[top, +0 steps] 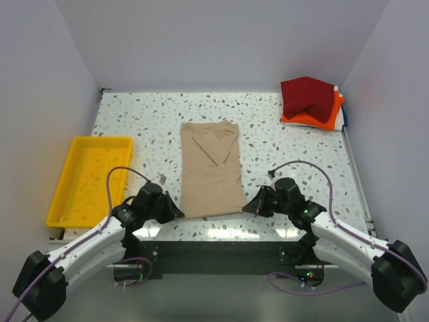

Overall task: Fold and stack the t-shirts
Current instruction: Fold the tshirt

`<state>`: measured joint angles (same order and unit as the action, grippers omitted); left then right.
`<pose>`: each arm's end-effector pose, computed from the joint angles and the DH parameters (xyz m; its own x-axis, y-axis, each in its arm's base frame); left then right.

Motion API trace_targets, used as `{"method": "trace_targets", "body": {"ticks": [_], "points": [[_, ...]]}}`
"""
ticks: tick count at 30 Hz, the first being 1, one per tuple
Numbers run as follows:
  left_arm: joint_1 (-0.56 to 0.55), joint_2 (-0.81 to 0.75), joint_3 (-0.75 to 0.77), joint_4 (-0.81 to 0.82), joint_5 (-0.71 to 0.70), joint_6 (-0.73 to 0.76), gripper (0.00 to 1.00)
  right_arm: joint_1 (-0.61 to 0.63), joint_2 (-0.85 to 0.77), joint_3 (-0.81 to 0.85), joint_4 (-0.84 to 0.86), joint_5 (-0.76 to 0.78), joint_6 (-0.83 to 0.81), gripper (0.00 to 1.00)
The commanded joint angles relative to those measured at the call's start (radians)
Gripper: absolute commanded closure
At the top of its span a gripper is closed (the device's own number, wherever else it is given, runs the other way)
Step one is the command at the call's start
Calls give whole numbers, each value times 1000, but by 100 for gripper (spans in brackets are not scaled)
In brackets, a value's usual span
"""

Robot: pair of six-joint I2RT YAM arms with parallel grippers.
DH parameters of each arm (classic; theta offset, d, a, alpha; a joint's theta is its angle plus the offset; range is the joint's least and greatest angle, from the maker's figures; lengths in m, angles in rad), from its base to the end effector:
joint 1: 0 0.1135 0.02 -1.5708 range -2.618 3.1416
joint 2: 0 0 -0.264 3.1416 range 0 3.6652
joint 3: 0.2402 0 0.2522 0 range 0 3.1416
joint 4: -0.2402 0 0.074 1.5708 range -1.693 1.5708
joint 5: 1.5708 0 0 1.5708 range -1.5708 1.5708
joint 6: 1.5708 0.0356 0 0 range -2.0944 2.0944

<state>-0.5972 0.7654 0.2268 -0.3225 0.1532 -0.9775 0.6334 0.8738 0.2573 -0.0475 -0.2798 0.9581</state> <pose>0.1142 -0.0842 0.1394 -0.8796 -0.3927 -0.2683 -0.1634 0.7793 -0.6050 0.1315 0.1087 0.1566 -0.8945 0.3187 -0.3137 -0.0216 0.6699 0.7422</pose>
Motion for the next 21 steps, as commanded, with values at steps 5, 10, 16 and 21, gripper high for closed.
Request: {"method": "trace_targets", "body": {"ticks": [5,10,16,21], "points": [[-30,-143,83,-107,-50,-40,100,8,-243,45,-287,27,-51,100],[-30,-20,270,-121,-99,-26,100,8,-196,227,-373,77,-101,100],[-18,176,477,-89,-113,-3,100,2,31,459,-399,151,-157,100],[60,339,638,-61,-74,37,100,-75,247,661,-368,113,-200,100]]}}
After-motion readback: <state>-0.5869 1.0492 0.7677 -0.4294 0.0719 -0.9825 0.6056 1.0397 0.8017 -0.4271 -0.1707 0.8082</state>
